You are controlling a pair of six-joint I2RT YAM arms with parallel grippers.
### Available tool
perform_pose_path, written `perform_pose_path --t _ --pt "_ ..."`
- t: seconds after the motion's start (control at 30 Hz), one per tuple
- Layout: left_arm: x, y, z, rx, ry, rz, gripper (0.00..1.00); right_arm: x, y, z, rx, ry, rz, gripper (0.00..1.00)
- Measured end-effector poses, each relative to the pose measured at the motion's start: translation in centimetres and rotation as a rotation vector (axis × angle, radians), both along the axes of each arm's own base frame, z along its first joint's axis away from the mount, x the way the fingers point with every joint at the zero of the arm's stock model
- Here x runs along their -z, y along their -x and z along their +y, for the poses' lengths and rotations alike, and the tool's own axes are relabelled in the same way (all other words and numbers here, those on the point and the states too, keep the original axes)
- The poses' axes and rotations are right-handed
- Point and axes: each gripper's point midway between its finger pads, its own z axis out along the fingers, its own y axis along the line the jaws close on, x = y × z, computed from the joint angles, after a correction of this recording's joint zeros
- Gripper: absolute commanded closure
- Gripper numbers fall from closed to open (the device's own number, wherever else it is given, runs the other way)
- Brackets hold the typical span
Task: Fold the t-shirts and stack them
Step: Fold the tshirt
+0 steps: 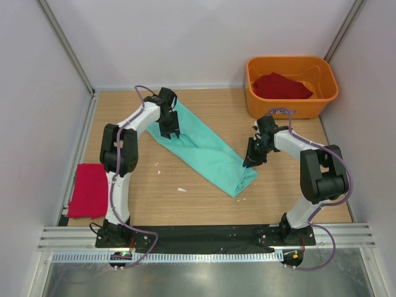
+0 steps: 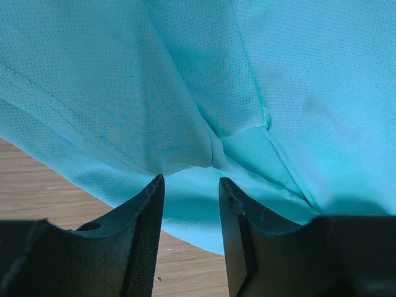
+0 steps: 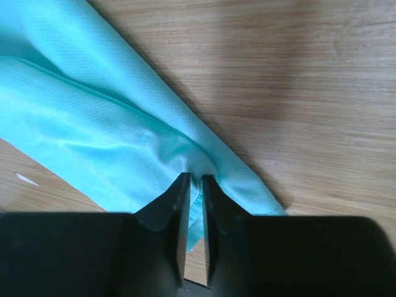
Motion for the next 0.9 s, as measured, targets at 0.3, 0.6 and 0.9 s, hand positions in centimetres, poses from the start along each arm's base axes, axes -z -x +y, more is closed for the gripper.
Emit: perform_pose_path --t 0.3,0.6,0.9 --pt "0.0 0.0 -0.1 0.001 0.007 0.000 0.58 -0.5 0.8 0.6 -0.009 -0.040 0.027 0.94" --pt "0.1 0.4 0.0 -0.004 0.006 0.007 0.58 -5.1 5.1 4.0 -0.112 -0.156 -0.019 0.96" --pt "-0.5 2.5 0.9 -0.007 -0.009 0.025 0.58 -6.0 11.3 7.9 -0.241 -0.224 0.036 0.96"
